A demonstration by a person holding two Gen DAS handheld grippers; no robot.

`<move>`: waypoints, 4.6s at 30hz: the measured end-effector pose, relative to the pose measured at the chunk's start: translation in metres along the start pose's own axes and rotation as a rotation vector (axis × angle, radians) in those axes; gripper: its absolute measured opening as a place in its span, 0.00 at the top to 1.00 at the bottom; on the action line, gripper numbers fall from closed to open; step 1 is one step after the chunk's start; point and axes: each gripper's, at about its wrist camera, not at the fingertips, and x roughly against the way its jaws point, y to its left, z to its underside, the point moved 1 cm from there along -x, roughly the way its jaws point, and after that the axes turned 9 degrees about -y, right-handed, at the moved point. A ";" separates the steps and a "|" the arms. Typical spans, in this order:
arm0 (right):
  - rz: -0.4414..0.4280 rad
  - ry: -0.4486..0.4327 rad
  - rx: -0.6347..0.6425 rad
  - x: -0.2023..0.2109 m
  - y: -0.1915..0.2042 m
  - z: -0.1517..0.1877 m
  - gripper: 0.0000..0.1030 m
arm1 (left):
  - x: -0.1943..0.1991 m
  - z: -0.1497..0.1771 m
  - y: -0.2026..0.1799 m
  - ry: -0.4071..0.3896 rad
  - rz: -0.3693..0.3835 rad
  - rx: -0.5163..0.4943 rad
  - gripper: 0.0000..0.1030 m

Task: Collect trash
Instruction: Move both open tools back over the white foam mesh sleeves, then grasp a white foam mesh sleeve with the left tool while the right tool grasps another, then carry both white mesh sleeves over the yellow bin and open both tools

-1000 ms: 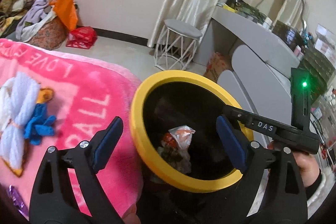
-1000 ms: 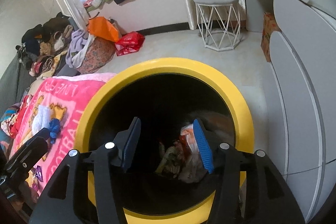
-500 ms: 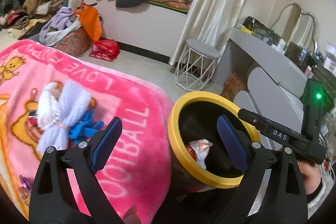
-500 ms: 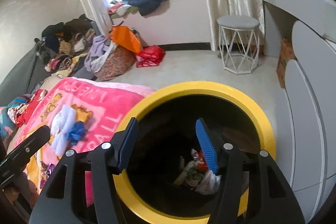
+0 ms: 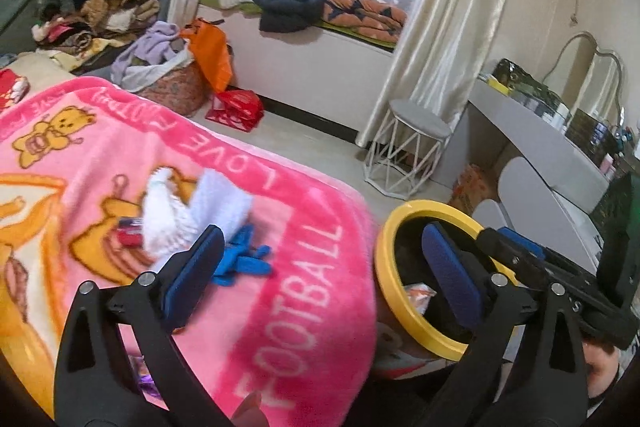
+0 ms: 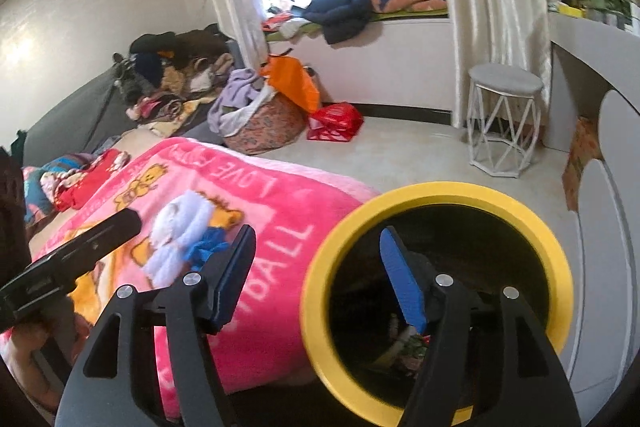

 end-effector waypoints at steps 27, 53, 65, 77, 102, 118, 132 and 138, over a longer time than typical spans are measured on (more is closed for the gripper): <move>-0.161 0.114 0.101 -0.068 0.083 -0.002 0.38 | 0.019 -0.004 0.122 0.029 -0.206 0.174 0.10; -0.275 0.312 -0.029 -0.194 0.109 0.011 0.62 | -0.054 0.009 0.143 0.231 -0.090 0.295 0.41; -0.334 0.252 -0.064 -0.164 0.105 0.011 0.87 | -0.052 0.020 0.144 0.235 -0.083 0.320 0.89; -0.301 0.167 -0.011 -0.108 0.107 0.012 0.87 | 0.003 0.015 0.146 0.130 -0.111 0.309 0.90; -0.220 0.018 -0.046 -0.033 0.074 -0.013 0.88 | 0.044 -0.014 0.097 0.032 -0.043 0.192 0.90; -0.119 -0.047 -0.118 0.004 0.017 -0.024 0.88 | 0.040 -0.016 0.041 0.042 0.045 0.104 0.90; -0.007 -0.110 -0.192 0.034 -0.030 -0.029 0.88 | 0.029 -0.006 -0.007 0.071 0.126 0.022 0.90; 0.043 -0.136 -0.221 0.046 -0.051 -0.030 0.88 | 0.024 0.000 -0.021 0.089 0.153 -0.003 0.90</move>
